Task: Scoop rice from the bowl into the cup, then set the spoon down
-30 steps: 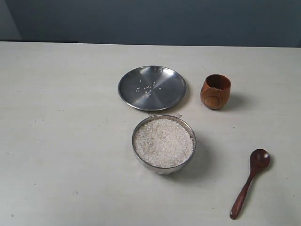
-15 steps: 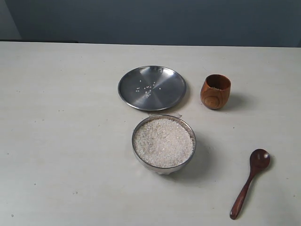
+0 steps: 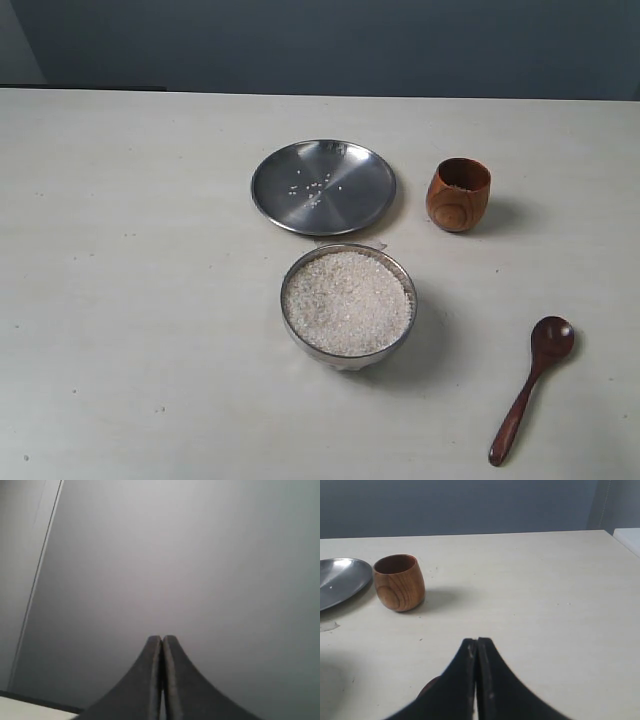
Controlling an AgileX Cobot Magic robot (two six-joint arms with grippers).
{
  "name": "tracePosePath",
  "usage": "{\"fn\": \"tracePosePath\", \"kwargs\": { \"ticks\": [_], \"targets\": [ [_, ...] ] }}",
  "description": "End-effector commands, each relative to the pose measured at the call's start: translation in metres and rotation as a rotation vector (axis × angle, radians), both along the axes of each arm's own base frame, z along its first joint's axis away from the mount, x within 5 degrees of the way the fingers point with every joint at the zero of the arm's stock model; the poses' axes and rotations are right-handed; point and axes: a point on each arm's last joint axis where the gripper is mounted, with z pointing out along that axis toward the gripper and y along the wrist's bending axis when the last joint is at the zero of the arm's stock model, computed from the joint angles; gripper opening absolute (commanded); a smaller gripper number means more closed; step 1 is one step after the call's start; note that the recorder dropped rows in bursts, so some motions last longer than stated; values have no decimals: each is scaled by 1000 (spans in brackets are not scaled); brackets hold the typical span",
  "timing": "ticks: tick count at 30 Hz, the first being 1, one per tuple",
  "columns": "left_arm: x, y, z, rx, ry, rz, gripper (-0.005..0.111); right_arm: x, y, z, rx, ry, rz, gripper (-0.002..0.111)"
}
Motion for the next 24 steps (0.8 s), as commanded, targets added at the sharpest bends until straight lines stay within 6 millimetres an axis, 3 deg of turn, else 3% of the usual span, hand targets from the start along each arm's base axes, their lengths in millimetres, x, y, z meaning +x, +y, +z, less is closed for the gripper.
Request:
{"fn": "tracePosePath", "kwargs": {
  "ticks": [1,11,18,24],
  "targets": [
    [18,2,5,144,130,28,0,0,0,0,0,-9,2,0],
    [47,1,-17,590,578,-10,0,0,0,0,0,-9,2,0],
    [70,-9,-35,501,728,-139,0,0,0,0,0,-11,2,0],
    [93,-16,-58,420,998,-253,0,0,0,0,0,-11,2,0]
  ]
}}
